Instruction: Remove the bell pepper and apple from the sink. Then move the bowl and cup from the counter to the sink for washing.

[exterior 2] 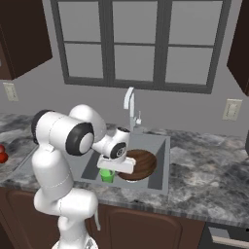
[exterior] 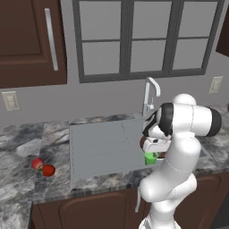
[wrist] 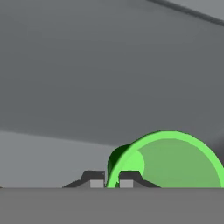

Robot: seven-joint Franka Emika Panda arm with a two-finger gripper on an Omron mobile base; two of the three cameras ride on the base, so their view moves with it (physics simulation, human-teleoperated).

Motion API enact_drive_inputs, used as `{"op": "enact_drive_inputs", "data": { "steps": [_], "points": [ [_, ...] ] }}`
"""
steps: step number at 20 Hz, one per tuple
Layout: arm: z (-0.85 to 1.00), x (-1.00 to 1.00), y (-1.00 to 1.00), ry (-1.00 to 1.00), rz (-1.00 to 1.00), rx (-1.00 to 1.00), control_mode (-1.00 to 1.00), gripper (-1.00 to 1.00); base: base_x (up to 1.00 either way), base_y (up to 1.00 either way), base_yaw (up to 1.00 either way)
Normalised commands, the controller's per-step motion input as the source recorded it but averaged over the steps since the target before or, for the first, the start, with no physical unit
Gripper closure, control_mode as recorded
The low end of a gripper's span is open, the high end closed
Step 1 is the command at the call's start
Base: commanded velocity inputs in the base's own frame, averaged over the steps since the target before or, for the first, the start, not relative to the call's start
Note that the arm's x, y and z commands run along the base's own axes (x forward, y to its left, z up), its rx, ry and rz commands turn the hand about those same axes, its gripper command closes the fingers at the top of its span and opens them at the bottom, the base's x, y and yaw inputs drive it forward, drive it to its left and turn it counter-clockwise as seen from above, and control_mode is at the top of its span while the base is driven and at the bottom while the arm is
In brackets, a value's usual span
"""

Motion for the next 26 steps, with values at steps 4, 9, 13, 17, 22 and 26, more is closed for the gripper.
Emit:
{"op": "enact_drive_inputs", "data": {
  "steps": [4, 9, 13, 17, 22, 26],
  "points": [
    [-0.1, 0.08, 0.0, -0.01, 0.02, 0.04, -1.0, 1.0, 0.0, 0.0, 0.0],
    [-0.09, 0.09, 0.0, -0.01, 0.0, 0.01, -1.0, 1.0, 0.0, 0.0, 0.0],
    [-0.11, 0.07, 0.0, -0.03, 0.0, 0.0, -1.0, 1.0, 0.0, 0.0, 0.0],
    [-0.13, 0.05, 0.0, -0.03, 0.0, 0.0, -1.0, 1.0, 0.0, 0.0, 0.0],
    [-0.12, 0.11, 0.0, -0.03, 0.0, 0.0, -1.0, 1.0, 0.0, 0.0, 0.0],
    [-0.12, 0.11, 0.0, -0.04, 0.0, 0.0, -1.0, 1.0, 0.0, 0.0, 0.0]
  ]
}}
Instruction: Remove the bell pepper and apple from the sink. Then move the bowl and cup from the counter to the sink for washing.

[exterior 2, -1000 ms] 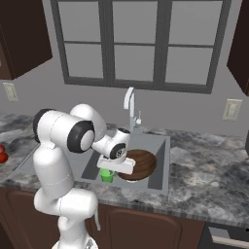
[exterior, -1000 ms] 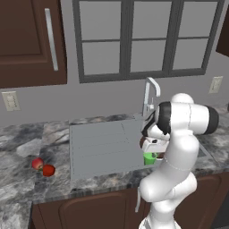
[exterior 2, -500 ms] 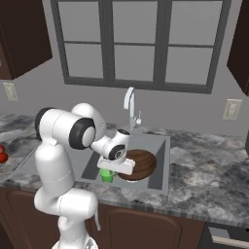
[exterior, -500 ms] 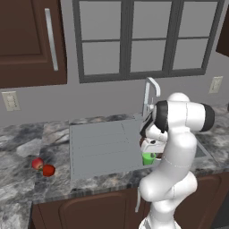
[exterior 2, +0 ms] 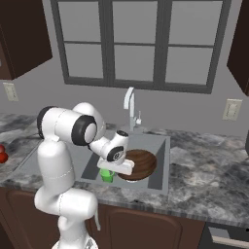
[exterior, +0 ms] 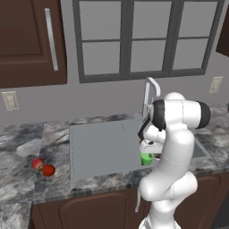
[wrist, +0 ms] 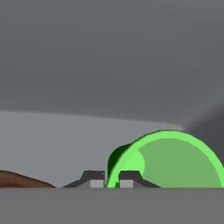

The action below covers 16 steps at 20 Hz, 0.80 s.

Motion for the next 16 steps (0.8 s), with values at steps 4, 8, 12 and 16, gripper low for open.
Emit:
{"op": "enact_drive_inputs", "data": {
  "steps": [4, 8, 12, 16],
  "points": [
    [-0.1, 0.13, 0.0, -0.04, 0.01, 0.0, -1.0, 1.0, 0.0, 0.0, 0.0],
    [-0.11, 0.12, -0.01, -0.01, 0.03, 0.0, -1.0, 1.0, 0.0, 0.0, 0.0],
    [-0.14, 0.08, -0.04, 0.0, 0.03, 0.0, -1.0, 1.0, 0.0, 0.0, 0.0],
    [-0.16, 0.03, -0.05, 0.0, 0.03, 0.0, -1.0, 1.0, 0.0, 0.0, 0.0]
  ]
}}
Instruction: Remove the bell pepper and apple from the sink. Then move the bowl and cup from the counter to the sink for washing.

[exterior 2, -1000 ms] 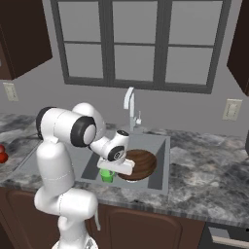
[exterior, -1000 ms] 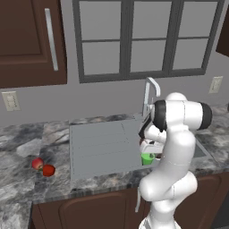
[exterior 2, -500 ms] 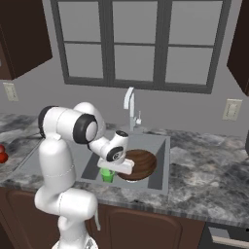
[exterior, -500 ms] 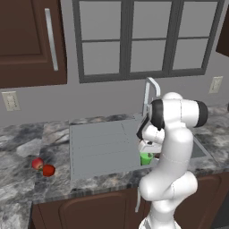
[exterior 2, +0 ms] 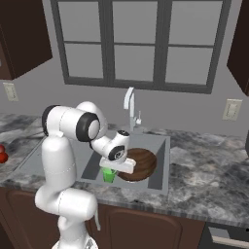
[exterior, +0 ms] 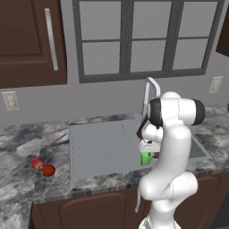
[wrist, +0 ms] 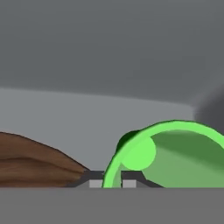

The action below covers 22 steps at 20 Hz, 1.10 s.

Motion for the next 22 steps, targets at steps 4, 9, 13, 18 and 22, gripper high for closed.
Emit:
{"op": "enact_drive_inputs", "data": {
  "steps": [4, 9, 13, 18, 22],
  "points": [
    [-0.13, -0.01, -0.02, -0.01, 0.03, 0.0, -1.0, 1.0, 0.0, 0.0, 0.0],
    [-0.02, -0.03, 0.02, -0.01, 0.01, 0.0, -1.0, 1.0, 0.0, 0.0, 0.0],
    [0.01, -0.03, 0.07, 0.0, 0.0, 0.01, -1.0, 1.0, 0.0, 0.0, 0.0],
    [0.01, -0.02, 0.04, 0.0, 0.0, 0.0, -1.0, 1.0, 0.0, 0.0, 0.0],
    [0.0, 0.0, 0.03, 0.0, 0.0, 0.0, -1.0, 1.0, 0.0, 0.0, 0.0]
  ]
}}
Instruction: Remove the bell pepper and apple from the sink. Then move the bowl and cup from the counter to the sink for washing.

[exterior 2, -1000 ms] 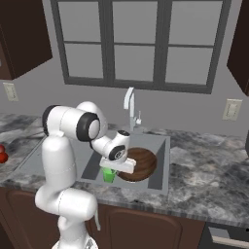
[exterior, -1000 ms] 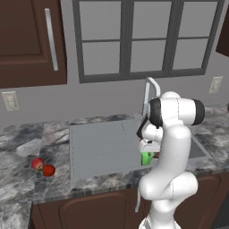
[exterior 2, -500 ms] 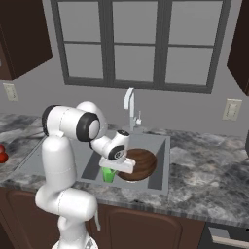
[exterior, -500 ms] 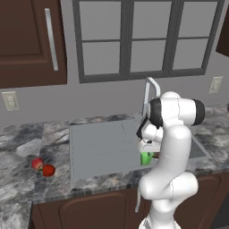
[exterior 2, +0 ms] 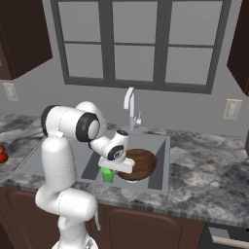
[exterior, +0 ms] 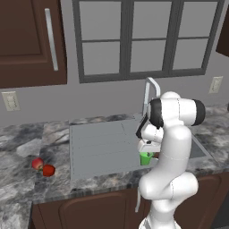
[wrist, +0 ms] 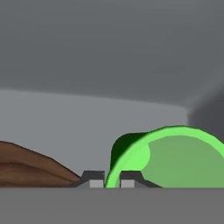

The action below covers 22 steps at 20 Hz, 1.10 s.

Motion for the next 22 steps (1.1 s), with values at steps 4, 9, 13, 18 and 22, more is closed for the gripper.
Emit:
{"op": "enact_drive_inputs", "data": {
  "steps": [4, 9, 13, 18, 22],
  "points": [
    [0.0, 0.0, 0.0, 0.0, 0.0, 0.0, -1.0, 1.0, 0.0, 0.0, 0.0],
    [0.0, 0.0, 0.0, 0.0, 0.0, 0.0, -1.0, 1.0, 0.0, 0.0, 0.0],
    [0.0, 0.0, 0.0, 0.0, 0.0, 0.0, -1.0, 1.0, 0.0, 0.0, 0.0],
    [0.01, 0.0, 0.0, 0.0, 0.0, 0.0, -1.0, 1.0, 0.0, 0.0, 0.0],
    [0.01, 0.0, 0.0, 0.0, 0.0, 0.0, -1.0, -1.0, 0.0, 0.0, 0.0]
  ]
}}
